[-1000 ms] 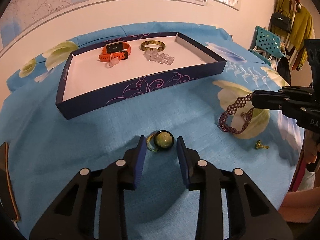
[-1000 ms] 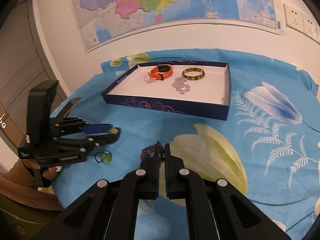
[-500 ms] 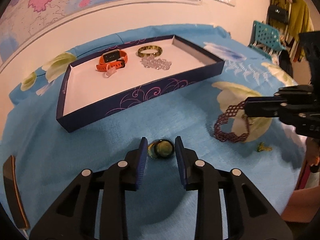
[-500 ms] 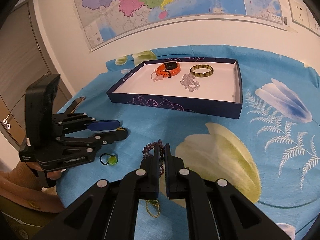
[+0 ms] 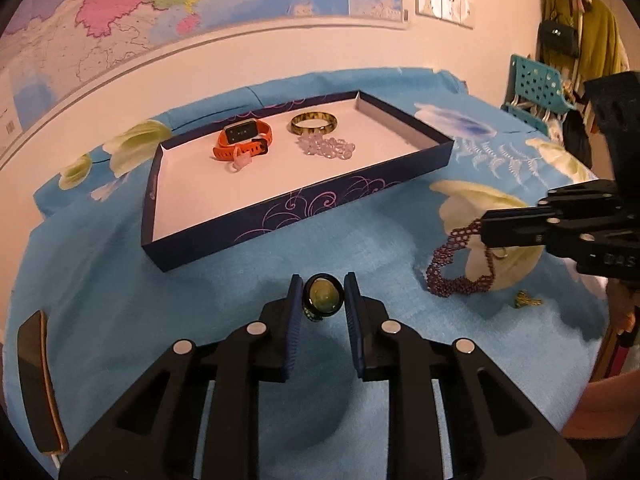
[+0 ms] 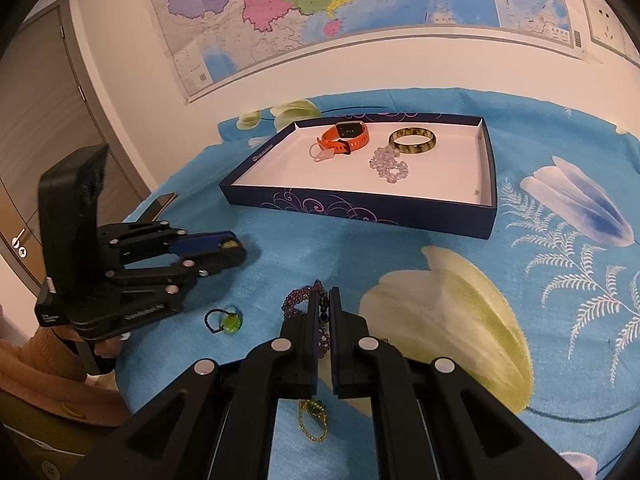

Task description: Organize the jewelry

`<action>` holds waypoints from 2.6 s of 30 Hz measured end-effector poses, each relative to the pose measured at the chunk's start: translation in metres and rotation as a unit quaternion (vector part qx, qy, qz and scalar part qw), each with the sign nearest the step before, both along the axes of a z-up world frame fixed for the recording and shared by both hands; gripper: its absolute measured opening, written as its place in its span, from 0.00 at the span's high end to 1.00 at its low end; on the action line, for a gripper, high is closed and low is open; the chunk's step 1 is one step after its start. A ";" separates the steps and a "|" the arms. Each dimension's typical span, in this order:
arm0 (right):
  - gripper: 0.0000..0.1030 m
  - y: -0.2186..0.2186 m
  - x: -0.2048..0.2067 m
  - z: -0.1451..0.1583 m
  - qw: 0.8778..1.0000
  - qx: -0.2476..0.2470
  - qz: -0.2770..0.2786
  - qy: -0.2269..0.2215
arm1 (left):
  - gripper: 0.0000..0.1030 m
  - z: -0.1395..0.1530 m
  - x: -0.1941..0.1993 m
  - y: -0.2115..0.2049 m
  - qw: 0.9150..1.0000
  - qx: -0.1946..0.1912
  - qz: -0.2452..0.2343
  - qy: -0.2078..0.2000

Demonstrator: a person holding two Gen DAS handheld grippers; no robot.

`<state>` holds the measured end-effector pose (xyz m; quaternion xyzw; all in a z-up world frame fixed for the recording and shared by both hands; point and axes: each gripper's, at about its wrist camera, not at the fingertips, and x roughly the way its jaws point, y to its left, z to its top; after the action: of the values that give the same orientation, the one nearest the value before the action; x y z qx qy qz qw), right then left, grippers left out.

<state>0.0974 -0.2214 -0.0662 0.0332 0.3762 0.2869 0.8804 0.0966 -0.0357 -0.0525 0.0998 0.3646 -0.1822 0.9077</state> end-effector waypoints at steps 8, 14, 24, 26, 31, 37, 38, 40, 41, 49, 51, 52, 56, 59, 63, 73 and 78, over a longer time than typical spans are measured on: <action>0.97 0.003 0.005 -0.004 1.000 0.001 0.005 0.008 | 0.79 0.001 -0.016 0.014 1.000 -0.016 -0.015 -0.008; 0.97 0.003 0.008 -0.007 1.000 0.001 0.005 0.013 | 0.75 0.001 -0.026 0.019 0.999 -0.012 -0.030 -0.010; 0.97 0.005 0.010 -0.011 1.000 0.003 0.004 0.022 | 0.75 -0.011 -0.032 0.002 0.998 0.010 -0.055 0.000; 0.97 0.004 0.011 -0.013 1.000 0.002 0.004 0.024 | 0.75 -0.014 -0.031 -0.002 0.998 0.018 -0.061 0.007; 0.93 0.003 0.012 -0.017 0.999 0.004 0.002 0.037 | 0.75 -0.018 -0.025 -0.006 0.998 0.024 -0.058 0.020; 0.68 0.003 0.009 -0.017 0.999 0.004 0.004 0.040 | 0.73 -0.018 -0.016 -0.002 0.998 0.006 -0.054 0.034; 0.67 0.003 0.009 -0.017 0.999 0.004 0.005 0.039 | 0.72 -0.018 -0.015 -0.002 0.998 0.005 -0.053 0.035; 0.67 0.006 0.010 -0.017 0.999 -0.003 0.008 0.039 | 0.72 -0.018 -0.015 -0.003 0.998 0.007 -0.054 0.033; 0.67 0.008 0.011 -0.018 0.999 -0.007 0.009 0.040 | 0.72 -0.018 -0.015 -0.005 0.998 0.009 -0.055 0.033; 0.97 0.020 0.011 -0.018 0.998 -0.060 0.007 0.020 | 0.78 -0.018 -0.010 -0.008 0.998 0.004 -0.046 0.037; 0.97 0.018 0.010 -0.018 0.998 -0.058 0.005 0.019 | 0.78 -0.018 -0.010 -0.007 0.998 0.004 -0.042 0.035; 0.97 0.017 0.010 -0.016 0.998 -0.054 0.002 0.017 | 0.78 -0.018 -0.011 -0.006 0.999 0.003 -0.041 0.035; 0.97 0.013 0.009 -0.008 0.999 -0.035 0.002 0.009 | 0.78 -0.015 -0.010 -0.002 0.999 -0.011 -0.033 0.037; 0.97 0.012 0.009 0.001 1.000 -0.027 0.003 -0.002 | 0.78 -0.010 -0.010 0.003 0.998 -0.029 -0.030 0.036; 0.97 0.013 0.009 0.012 1.000 -0.023 0.005 -0.014 | 0.78 0.002 -0.012 0.007 0.998 -0.042 -0.029 0.020; 0.97 0.015 0.015 0.036 0.999 -0.019 0.003 -0.045 | 0.78 0.026 -0.005 0.014 0.998 -0.059 -0.020 -0.010; 0.97 0.016 0.024 0.047 0.998 -0.018 0.003 -0.058 | 0.78 0.035 0.004 0.018 0.998 -0.061 -0.015 -0.022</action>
<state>0.1214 -0.2057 -0.0194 -0.0006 0.3297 0.2843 0.9002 0.1002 -0.0182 -0.0171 0.0536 0.3312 -0.2153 0.9171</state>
